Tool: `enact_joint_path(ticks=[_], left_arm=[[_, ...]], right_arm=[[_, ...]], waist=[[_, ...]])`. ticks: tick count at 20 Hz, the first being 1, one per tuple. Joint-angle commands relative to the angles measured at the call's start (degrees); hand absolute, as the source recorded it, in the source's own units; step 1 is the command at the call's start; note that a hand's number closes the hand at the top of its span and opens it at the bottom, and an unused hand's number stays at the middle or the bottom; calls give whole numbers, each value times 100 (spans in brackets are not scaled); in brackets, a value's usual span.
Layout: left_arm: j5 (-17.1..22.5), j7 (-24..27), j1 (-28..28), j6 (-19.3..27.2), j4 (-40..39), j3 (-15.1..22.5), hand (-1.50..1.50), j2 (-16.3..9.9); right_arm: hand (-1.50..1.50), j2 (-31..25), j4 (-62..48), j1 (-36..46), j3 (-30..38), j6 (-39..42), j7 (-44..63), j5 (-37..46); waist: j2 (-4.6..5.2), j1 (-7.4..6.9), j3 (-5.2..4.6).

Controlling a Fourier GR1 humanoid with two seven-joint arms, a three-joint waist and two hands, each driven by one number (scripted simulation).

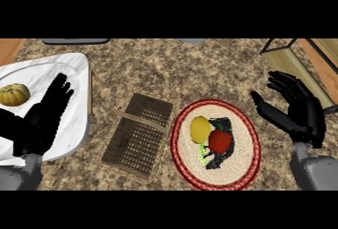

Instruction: Pick the lemon from the placemat and place it in the tiered shelf

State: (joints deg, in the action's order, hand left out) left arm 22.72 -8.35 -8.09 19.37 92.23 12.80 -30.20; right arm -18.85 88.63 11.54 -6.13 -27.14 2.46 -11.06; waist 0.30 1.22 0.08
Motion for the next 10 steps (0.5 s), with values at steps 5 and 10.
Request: enact_joint_path(ticks=[5,10], left_arm=[[43,-69,-446,-475,-422,-287,0,241],[47,94,-400,-539,-532,-182,0,358]], right_arm=[[-150,195,1325,-145,-475,-22,442,310],[-150,-936,1787,-15,-1159,626,2613,661]], waist=[[-43,-87,-12],[-74,-55,-38]])
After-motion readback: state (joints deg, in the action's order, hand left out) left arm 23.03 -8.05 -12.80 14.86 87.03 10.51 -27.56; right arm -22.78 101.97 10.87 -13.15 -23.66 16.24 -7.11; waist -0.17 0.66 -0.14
